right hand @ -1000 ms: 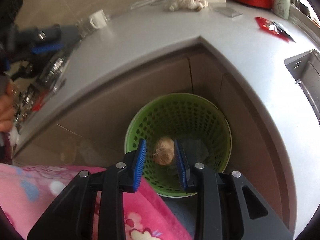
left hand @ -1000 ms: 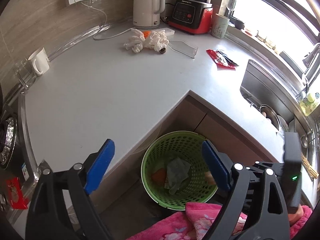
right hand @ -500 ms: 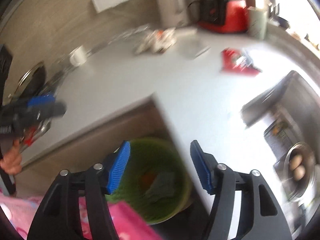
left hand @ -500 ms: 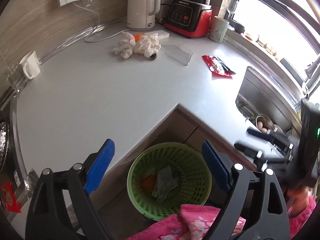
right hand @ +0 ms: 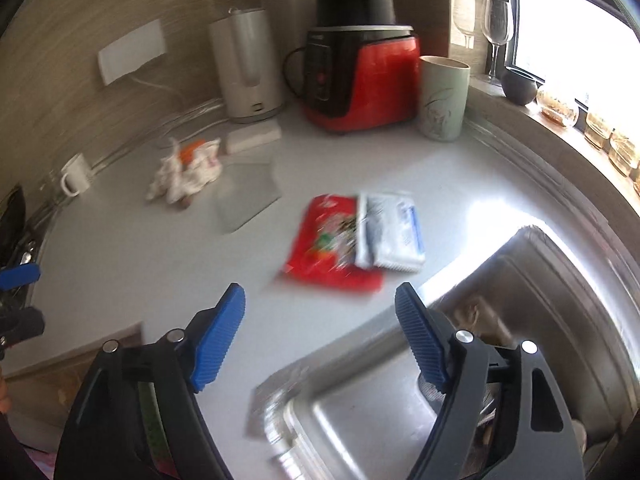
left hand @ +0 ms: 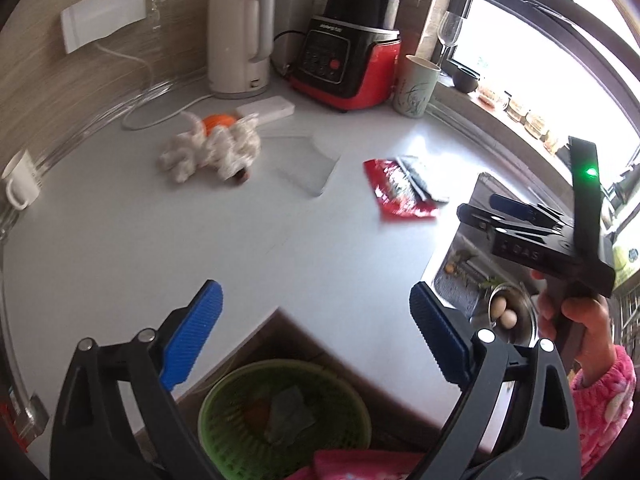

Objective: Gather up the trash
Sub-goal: 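Move the right tool to the white packet and grasp it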

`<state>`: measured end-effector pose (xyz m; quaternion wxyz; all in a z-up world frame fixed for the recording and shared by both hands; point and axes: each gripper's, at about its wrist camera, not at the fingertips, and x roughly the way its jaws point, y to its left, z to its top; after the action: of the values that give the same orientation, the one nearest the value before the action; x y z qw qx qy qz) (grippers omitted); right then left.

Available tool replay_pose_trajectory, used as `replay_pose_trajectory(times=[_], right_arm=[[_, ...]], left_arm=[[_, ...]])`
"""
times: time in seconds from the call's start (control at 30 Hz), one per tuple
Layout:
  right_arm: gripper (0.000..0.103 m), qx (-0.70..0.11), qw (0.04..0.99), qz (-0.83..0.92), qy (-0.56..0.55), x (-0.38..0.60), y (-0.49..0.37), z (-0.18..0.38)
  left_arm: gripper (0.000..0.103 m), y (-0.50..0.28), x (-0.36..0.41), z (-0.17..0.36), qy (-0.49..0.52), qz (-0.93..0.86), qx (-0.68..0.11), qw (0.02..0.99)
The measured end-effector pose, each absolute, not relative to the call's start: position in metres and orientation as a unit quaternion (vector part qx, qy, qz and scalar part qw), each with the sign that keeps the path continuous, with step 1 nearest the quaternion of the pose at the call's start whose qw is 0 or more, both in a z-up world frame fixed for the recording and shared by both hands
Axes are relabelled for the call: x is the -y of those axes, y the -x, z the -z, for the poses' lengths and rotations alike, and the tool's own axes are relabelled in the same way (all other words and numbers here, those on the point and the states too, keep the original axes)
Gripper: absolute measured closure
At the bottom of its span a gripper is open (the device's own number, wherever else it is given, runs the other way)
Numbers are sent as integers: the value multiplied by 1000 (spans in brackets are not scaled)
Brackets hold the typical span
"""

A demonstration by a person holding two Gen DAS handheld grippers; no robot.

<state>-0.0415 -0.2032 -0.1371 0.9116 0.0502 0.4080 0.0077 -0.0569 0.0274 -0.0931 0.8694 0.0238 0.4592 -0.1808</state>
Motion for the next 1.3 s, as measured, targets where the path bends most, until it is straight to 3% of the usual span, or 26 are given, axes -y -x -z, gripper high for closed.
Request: replay_pose_trajectory(times=[0.33, 0.8, 0.87, 1.0, 1.1, 1.2, 1.3], right_arm=[[17, -425, 904, -11, -52, 249, -15, 164], [16, -469, 881, -19, -61, 279, -70, 216], [21, -468, 882, -21, -52, 279, -71, 217], [49, -466, 885, -5, -7, 277, -73, 217], [60, -463, 886, -6, 8, 276, -73, 218], [83, -456, 890, -2, 7, 280, -72, 216], [87, -451, 892, -7, -34, 293, -73, 213]], left_arm=[[8, 17, 40, 95, -41, 181, -459, 869], [8, -2, 84, 117, -69, 167, -483, 857], [8, -5, 88, 120, -70, 166, -487, 854], [8, -13, 98, 126, -78, 163, -495, 850], [8, -17, 104, 129, -83, 164, -500, 847], [8, -23, 112, 133, -83, 167, -504, 843], [8, -30, 123, 137, -85, 173, -503, 843]])
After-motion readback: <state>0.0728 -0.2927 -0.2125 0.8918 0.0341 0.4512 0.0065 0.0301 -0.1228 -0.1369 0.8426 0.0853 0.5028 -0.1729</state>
